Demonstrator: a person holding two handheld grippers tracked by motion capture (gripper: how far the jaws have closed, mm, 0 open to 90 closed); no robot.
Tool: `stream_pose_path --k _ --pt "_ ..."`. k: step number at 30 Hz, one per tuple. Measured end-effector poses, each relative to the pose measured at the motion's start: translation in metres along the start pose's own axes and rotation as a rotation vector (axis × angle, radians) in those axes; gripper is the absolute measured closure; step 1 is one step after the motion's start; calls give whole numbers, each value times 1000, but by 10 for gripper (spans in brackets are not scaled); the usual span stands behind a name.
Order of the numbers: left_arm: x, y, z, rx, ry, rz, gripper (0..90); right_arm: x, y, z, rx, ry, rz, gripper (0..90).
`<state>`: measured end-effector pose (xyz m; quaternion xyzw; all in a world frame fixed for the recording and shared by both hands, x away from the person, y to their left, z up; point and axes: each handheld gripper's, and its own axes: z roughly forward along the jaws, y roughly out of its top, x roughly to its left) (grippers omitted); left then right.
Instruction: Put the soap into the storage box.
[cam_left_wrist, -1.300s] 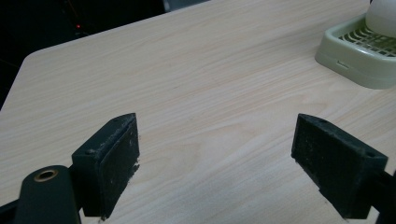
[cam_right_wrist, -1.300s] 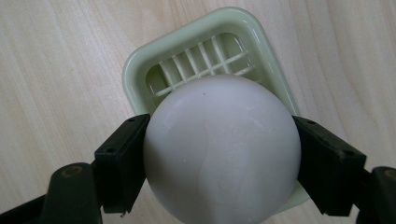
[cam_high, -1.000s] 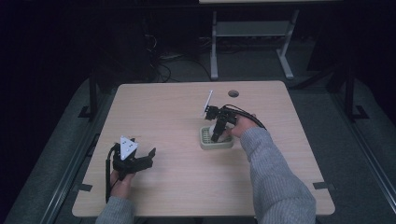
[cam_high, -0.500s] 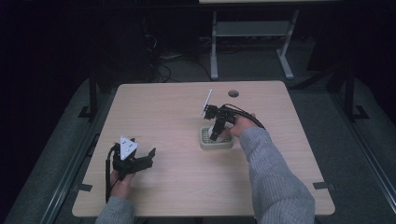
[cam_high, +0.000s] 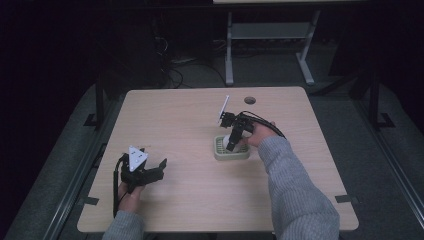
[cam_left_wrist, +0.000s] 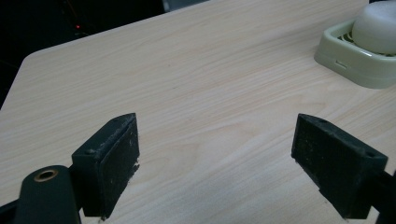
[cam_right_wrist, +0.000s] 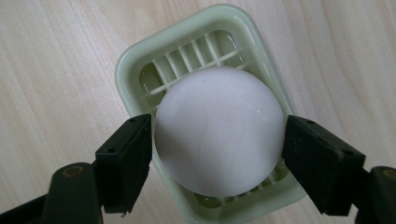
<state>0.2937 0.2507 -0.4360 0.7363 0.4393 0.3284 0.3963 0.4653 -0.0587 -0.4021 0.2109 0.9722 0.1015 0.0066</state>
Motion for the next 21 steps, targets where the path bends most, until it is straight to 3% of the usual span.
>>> stream_pose_path --k 21 --pt "1 0 -1 10 3 10 148 0 -14 -14 -36 5 38 193"
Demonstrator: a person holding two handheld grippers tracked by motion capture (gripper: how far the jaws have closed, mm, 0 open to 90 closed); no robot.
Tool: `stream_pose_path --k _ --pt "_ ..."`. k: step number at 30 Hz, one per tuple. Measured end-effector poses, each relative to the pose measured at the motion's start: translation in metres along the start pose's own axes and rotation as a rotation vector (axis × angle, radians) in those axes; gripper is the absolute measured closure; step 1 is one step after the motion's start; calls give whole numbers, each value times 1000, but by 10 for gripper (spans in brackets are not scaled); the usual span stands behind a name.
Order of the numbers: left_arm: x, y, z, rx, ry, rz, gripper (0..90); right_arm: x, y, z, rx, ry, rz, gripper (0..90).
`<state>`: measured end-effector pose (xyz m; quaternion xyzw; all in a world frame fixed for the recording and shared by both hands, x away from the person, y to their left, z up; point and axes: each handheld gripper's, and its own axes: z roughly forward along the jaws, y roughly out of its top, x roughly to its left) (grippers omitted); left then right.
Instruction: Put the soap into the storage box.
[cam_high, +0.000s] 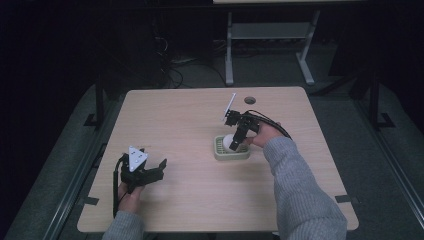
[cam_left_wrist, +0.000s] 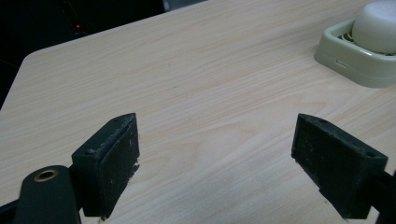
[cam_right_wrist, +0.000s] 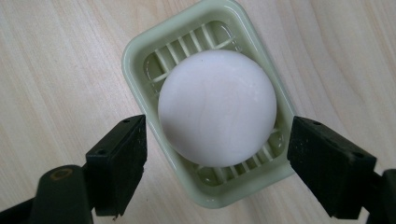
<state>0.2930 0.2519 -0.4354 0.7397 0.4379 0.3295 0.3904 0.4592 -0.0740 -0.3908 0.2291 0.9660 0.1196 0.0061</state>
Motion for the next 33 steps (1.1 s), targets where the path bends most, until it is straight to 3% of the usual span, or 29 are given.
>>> stream_pose_path --k 33 --pt "-2 0 0 -8 0 -4 148 3 -27 -19 -29 1 35 192"
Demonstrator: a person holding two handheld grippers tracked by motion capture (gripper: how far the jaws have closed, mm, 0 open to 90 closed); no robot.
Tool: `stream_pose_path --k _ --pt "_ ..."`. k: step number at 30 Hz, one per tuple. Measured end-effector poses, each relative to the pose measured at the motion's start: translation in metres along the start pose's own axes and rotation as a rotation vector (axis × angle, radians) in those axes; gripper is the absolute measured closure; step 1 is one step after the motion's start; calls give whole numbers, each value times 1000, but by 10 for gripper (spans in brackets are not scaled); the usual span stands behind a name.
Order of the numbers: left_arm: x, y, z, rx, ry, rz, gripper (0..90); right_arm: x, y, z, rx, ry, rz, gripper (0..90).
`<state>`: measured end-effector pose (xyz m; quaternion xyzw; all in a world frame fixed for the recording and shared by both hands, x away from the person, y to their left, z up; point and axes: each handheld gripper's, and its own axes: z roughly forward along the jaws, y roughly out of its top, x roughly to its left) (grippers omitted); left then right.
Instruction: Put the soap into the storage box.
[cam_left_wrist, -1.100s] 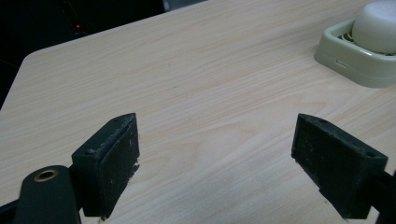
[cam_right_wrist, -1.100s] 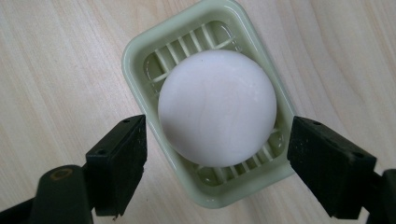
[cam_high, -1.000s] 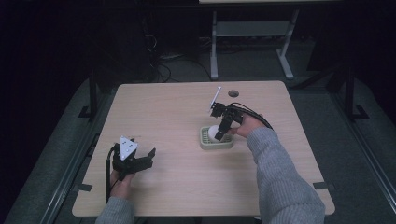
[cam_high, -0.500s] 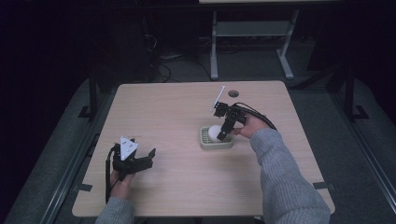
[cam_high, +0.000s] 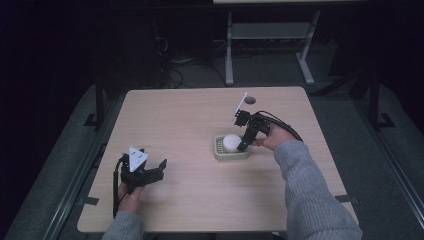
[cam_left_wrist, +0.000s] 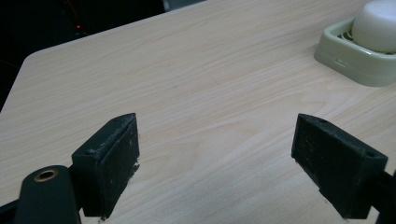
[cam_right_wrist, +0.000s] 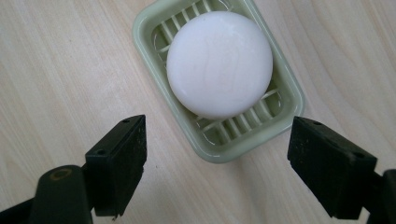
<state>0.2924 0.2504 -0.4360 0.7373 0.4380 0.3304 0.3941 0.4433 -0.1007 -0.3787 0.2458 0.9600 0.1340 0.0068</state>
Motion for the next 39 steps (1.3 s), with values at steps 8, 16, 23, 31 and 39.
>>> stream_pose_path --k 8,16,23,31,39 --pt "0 0 0 -1 0 -1 148 1 -7 -3 -4 2 11 193" --pt "0 0 0 0 0 0 148 3 -15 -7 1 -3 16 193" --pt "0 0 0 0 0 0 148 3 -23 -11 -5 -5 28 192" --pt "0 0 0 -2 1 1 148 4 -32 -10 -6 -4 36 193" --pt "-1 0 0 2 2 0 148 6 -39 -12 -10 -3 45 192"
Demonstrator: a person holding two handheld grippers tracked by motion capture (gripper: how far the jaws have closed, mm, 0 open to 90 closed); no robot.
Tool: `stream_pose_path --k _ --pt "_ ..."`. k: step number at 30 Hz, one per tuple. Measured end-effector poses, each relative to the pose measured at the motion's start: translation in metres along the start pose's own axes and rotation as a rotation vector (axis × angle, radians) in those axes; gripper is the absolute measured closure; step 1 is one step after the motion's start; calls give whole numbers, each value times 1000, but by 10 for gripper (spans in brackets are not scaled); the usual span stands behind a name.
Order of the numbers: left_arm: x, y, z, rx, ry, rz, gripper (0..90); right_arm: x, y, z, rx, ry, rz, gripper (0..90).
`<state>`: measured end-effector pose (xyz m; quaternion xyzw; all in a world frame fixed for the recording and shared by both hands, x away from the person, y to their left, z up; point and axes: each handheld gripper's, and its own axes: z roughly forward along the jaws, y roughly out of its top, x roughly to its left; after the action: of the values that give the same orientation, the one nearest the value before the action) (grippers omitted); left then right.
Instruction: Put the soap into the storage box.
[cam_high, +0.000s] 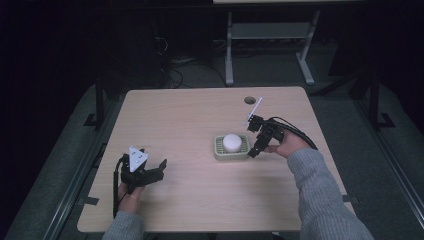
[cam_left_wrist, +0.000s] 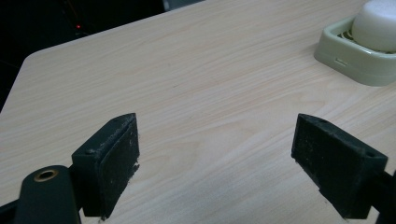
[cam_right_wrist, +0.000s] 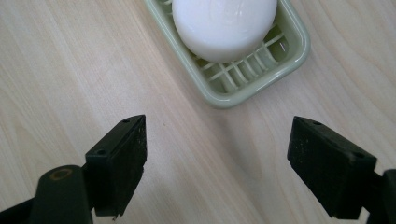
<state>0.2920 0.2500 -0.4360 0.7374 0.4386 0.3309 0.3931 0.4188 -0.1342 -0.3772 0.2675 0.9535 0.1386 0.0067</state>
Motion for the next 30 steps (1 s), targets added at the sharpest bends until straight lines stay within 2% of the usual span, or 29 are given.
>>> stream_pose_path --k 16,20,24,30 --pt "-1 0 0 0 -2 3 148 3 -14 -3 -14 3 17 193" --pt "-1 0 0 2 -1 4 148 4 -18 -4 -6 -1 17 191" --pt "-1 0 0 2 0 2 148 5 -21 -6 -20 -2 10 192" --pt "-1 0 0 3 0 3 148 6 -29 -5 -26 1 26 192"
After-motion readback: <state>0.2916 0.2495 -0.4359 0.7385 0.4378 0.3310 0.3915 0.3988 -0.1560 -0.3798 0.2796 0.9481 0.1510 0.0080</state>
